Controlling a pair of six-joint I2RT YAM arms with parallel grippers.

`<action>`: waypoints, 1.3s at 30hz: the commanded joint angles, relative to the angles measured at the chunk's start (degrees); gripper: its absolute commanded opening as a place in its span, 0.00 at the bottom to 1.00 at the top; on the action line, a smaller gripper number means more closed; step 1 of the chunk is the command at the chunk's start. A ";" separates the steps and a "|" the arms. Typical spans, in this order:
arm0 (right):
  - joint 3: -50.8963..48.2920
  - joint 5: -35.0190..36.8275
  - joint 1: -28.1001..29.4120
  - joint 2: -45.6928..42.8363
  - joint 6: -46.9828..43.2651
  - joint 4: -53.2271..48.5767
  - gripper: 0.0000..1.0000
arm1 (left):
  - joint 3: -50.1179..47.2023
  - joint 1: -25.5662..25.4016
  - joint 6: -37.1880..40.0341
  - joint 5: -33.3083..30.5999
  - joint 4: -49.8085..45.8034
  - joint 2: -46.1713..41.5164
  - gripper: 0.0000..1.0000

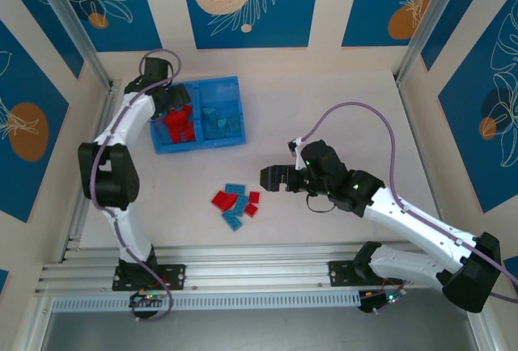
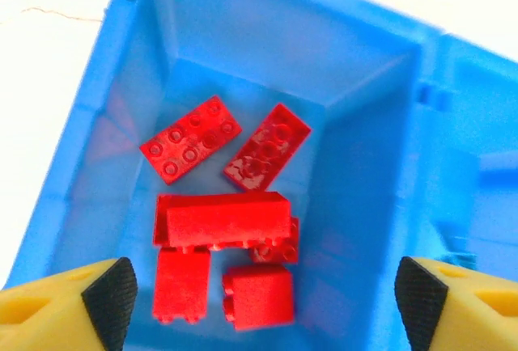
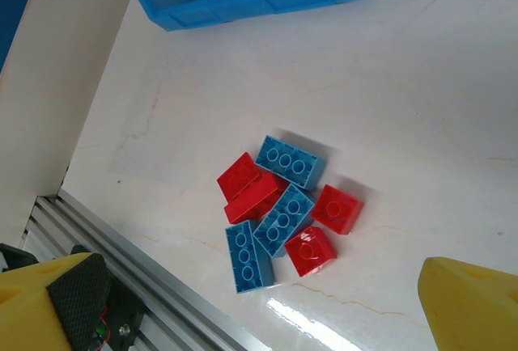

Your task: Sort the legos into containers by color

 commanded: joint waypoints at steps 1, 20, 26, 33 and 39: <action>-0.57 1.88 0.46 0.99 0.41 -0.34 0.99 | -3.89 -0.14 -1.25 4.30 1.82 -10.61 0.88; 15.99 5.78 9.59 32.32 -26.50 -7.67 0.95 | -35.83 -21.61 48.01 29.37 -5.85 -57.18 1.00; 23.40 5.12 7.41 42.67 -33.47 -9.81 0.83 | -49.07 -21.61 51.72 23.88 1.75 -67.60 1.00; 27.77 -2.14 3.50 49.66 -38.15 -9.54 0.69 | -51.57 -21.59 51.06 17.18 2.30 -67.55 1.00; 31.18 -5.78 2.04 54.83 -39.42 -10.41 0.62 | -51.62 -21.56 50.73 17.37 2.92 -66.31 1.00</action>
